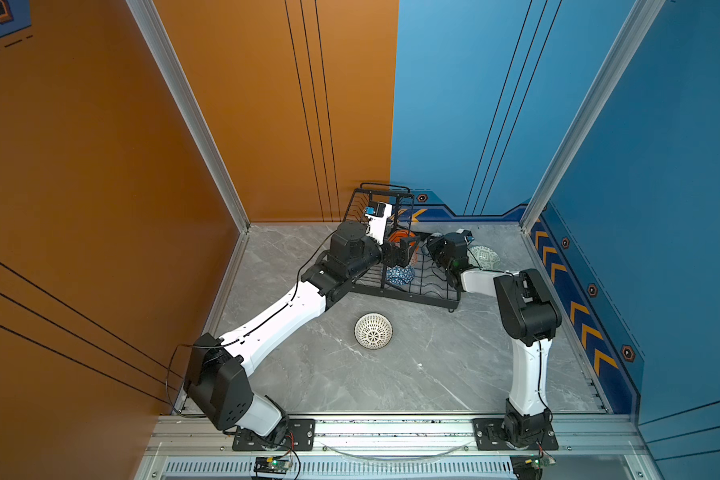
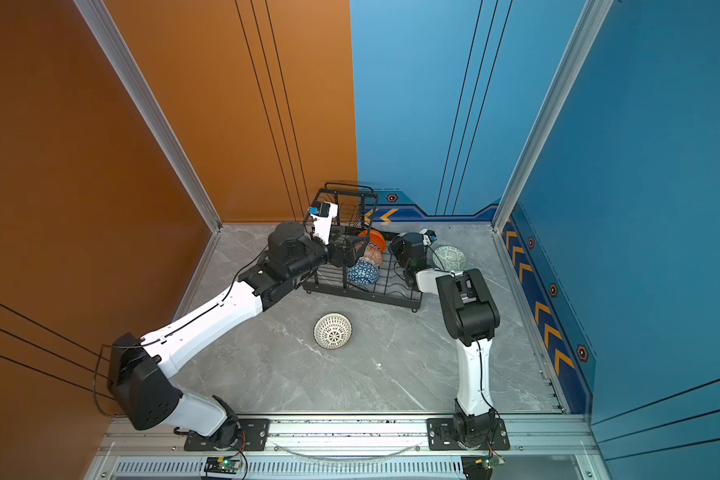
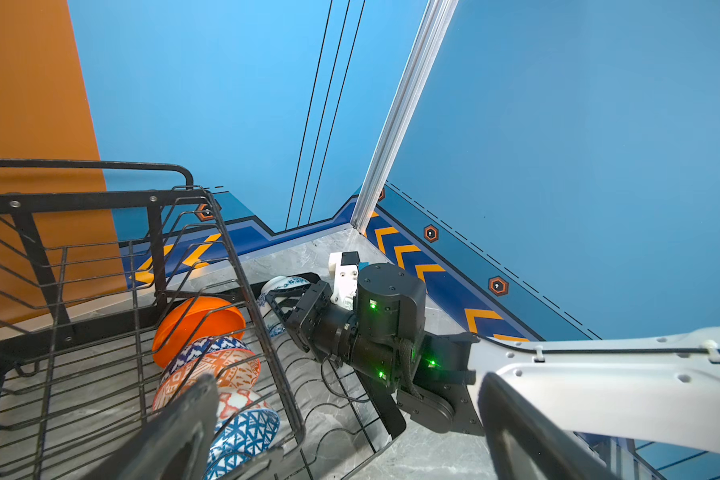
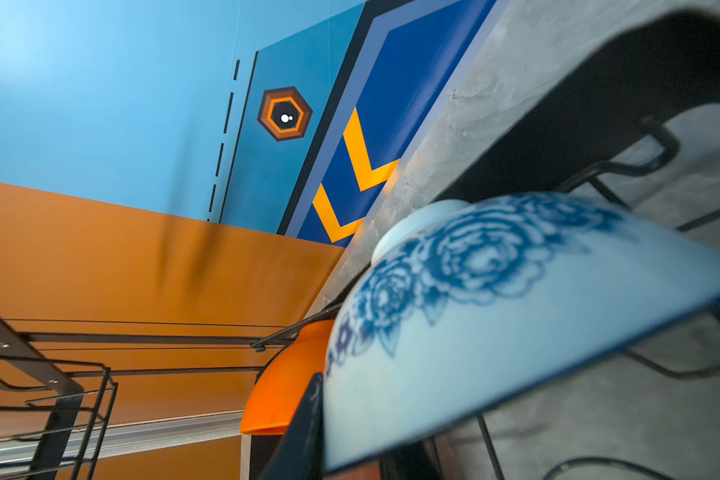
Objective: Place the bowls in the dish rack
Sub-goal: 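Open the right gripper to release the floral bowl upright in the rack, then raise the right gripper from the rack while the left gripper reaches toward the maroon-patterned bowl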
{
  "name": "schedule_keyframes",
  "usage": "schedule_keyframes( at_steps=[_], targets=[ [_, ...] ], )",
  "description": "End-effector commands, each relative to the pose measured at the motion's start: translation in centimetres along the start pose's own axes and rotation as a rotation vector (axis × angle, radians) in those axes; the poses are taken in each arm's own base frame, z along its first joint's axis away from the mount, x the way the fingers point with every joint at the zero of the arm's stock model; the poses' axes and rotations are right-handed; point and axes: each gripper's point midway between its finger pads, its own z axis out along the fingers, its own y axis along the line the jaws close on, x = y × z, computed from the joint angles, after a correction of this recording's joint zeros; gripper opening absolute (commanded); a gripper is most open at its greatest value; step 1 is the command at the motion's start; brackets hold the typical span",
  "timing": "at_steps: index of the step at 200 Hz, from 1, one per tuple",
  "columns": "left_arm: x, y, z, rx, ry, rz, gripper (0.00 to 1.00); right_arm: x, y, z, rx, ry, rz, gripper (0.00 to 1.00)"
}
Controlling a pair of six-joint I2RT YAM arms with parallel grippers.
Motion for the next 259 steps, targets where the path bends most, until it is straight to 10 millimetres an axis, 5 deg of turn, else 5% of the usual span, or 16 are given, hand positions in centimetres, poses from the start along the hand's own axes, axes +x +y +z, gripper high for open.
schedule_keyframes(
  at_steps=[1, 69, 74, 130, 169, 199, 259],
  targets=[
    [-0.8, -0.6, -0.6, 0.023, -0.025, 0.009, 0.98, -0.2, 0.0, -0.4, 0.054, 0.001, -0.006, 0.27],
    [-0.8, -0.6, -0.6, 0.022, -0.024, 0.008, 0.98, -0.7, 0.7, -0.3, 0.049, 0.003, -0.010, 0.41],
    [-0.8, -0.5, -0.6, 0.022, -0.024, 0.008, 0.98, -1.3, 2.2, -0.9, 0.021, -0.008, -0.009, 0.43],
    [-0.9, -0.7, -0.7, 0.024, -0.028, 0.009, 0.98, -1.9, 3.4, -1.5, 0.006, -0.010, -0.022, 0.52],
    [-1.4, -0.6, -1.1, 0.015, -0.039, -0.003, 0.98, -2.4, 4.4, -2.4, -0.005, -0.013, -0.029, 0.75],
    [-2.0, 0.5, -2.2, -0.021, -0.064, -0.062, 0.98, -2.7, 5.4, -3.7, -0.013, -0.013, -0.046, 1.00],
    [-1.4, 4.2, -7.0, -0.148, -0.086, -0.199, 0.98, -2.8, 6.3, -7.0, -0.010, 0.003, -0.075, 1.00]
  ],
)
